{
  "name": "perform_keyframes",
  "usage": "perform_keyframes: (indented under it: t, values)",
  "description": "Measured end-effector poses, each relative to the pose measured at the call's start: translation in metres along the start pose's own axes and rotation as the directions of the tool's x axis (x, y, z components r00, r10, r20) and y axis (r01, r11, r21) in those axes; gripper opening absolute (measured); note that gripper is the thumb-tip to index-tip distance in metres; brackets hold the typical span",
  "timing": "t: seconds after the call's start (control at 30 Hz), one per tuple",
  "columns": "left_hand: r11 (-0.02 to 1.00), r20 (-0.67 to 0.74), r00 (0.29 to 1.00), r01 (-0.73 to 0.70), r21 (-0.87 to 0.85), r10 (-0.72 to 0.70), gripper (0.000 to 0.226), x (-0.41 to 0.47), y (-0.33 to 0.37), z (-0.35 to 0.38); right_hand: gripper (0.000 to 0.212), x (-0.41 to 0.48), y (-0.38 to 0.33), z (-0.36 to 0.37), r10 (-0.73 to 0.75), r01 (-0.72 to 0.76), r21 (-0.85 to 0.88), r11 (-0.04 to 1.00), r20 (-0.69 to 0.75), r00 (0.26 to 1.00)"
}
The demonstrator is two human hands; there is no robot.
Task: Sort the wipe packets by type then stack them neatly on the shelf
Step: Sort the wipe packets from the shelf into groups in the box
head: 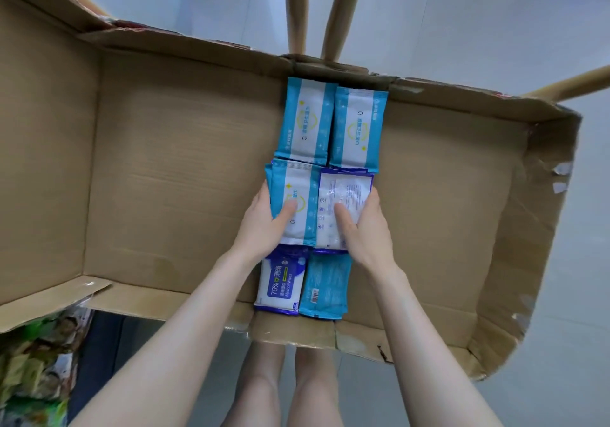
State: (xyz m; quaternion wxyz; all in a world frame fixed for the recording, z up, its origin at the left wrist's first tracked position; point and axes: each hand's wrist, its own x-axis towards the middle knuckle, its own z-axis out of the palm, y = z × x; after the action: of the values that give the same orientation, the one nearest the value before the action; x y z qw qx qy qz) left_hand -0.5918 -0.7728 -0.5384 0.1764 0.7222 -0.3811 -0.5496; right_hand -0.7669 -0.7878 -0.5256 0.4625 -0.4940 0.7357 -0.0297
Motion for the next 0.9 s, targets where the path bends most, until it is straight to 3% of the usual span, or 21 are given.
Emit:
perform_keyframes:
  t: [0.07, 0.2, 0.43, 0.53, 0.67, 0.9]
  values:
    - [0.993, 0.024, 1.0, -0.005, 0.114, 0.002, 0.039, -0.01, 0.01, -0.012, 0.063, -0.009, -0.005, -0.012, -0.016, 0.014, -0.122, 0.992, -0.014, 1.0]
    - [0.946, -0.034, 0.998, -0.039, 0.323, 0.052, 0.045, -0.053, 0.038, -0.036, 0.051, -0.05, -0.03, -0.043, -0.187, 0.175, -0.271, 0.946, -0.019, 0.982]
    - [0.916, -0.276, 0.916, -0.185, 0.356, 0.292, 0.037, -0.193, 0.091, -0.103, 0.038, -0.161, -0.113, -0.084, -0.539, 0.508, -0.353, 0.786, 0.012, 0.842]
    - [0.913, -0.392, 0.857, -0.192, 0.361, 0.335, 0.037, -0.267, 0.099, -0.135, 0.035, -0.22, -0.152, -0.086, -0.681, 0.651, -0.339, 0.679, 0.04, 0.731]
    - [0.922, -0.581, 0.737, -0.152, 0.355, 0.345, 0.039, -0.366, 0.085, -0.17, 0.029, -0.303, -0.192, -0.068, -0.847, 0.832, -0.286, 0.476, 0.105, 0.521]
    - [0.981, -0.824, 0.541, -0.011, 0.194, 0.169, 0.036, -0.519, -0.004, -0.187, 0.028, -0.436, -0.209, 0.019, -0.925, 0.973, -0.182, 0.144, 0.323, 0.198]
